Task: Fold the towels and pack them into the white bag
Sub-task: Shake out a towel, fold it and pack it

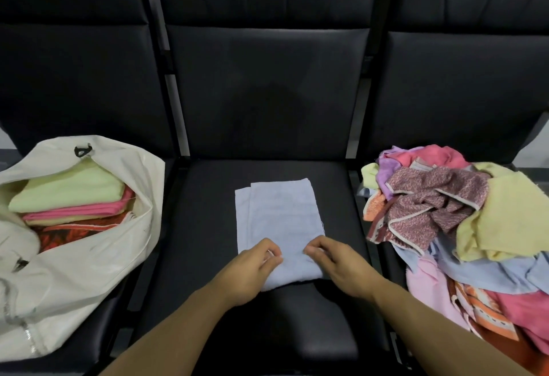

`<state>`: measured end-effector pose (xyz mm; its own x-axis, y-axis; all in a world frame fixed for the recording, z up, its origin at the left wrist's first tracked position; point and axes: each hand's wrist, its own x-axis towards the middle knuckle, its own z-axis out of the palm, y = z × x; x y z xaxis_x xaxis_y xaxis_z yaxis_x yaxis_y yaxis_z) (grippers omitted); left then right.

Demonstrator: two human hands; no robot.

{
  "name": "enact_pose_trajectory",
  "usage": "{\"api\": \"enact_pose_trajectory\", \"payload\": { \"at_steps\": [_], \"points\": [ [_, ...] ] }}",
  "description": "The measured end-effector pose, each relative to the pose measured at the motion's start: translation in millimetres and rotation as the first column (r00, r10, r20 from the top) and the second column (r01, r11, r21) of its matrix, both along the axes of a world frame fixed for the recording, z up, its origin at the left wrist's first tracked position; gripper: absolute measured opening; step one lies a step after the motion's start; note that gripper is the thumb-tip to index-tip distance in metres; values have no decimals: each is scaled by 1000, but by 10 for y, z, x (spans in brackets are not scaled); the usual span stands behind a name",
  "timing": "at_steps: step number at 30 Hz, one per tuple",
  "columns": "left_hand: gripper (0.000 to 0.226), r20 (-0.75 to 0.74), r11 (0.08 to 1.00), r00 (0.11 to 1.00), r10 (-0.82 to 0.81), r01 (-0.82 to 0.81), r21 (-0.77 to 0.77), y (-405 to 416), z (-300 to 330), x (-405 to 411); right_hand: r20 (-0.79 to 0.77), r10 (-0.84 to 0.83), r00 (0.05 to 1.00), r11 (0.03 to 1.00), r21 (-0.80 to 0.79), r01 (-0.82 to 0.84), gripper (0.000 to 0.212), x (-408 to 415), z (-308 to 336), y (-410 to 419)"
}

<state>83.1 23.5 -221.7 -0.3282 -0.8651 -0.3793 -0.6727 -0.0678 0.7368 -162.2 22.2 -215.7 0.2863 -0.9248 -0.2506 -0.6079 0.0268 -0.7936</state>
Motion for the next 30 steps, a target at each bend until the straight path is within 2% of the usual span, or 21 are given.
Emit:
{"api": "enact_pose_trajectory", "payload": {
  "at_steps": [2, 5, 8, 13, 18, 22, 25, 27, 30],
  "points": [
    [12, -12, 999, 1000, 23, -22, 43, -11, 42, 4, -6, 26, 1000, 998, 59, -26, 23, -18, 42, 16],
    [14, -33, 996, 999, -27, 30, 78, -1, 113, -2, -1, 106, 994, 981, 165, -104, 48, -65, 107, 27],
    [17, -42, 1000, 999, -2, 3, 31, -3, 133, 7, 73, 75, 995, 979, 185, -87, 39, -57, 136, 14],
    [19, -21, 990, 991, 130, -131, -56, -116, 209, 75, 116, -124, 985, 992, 22, 123, 23, 33, 176, -141],
    [29, -7, 974, 977, 214, -214, -71, -246, 193, 182, 47, -208, 977, 977, -30, 210, 23, 160, 64, -297],
    [29, -80, 941, 941, 329, -334, -55, -326, 119, 189, 75, -285, 956, 957, -33, 288, 28, 244, -50, -412],
    [36, -93, 882, 894, 439, -448, -146, -405, 4, 146, 80, -417, 905, 905, -51, 422, 33, 282, -185, -466],
    [46, -11, 852, 864, 504, -499, -156, -452, -68, 145, 18, -481, 876, 875, -46, 481, 35, 260, -278, -483],
    [66, 225, 830, 801, 555, -549, -93, -412, -92, 157, -219, -449, 866, 892, -51, 450, 36, 250, -332, -459]
  ]
}}
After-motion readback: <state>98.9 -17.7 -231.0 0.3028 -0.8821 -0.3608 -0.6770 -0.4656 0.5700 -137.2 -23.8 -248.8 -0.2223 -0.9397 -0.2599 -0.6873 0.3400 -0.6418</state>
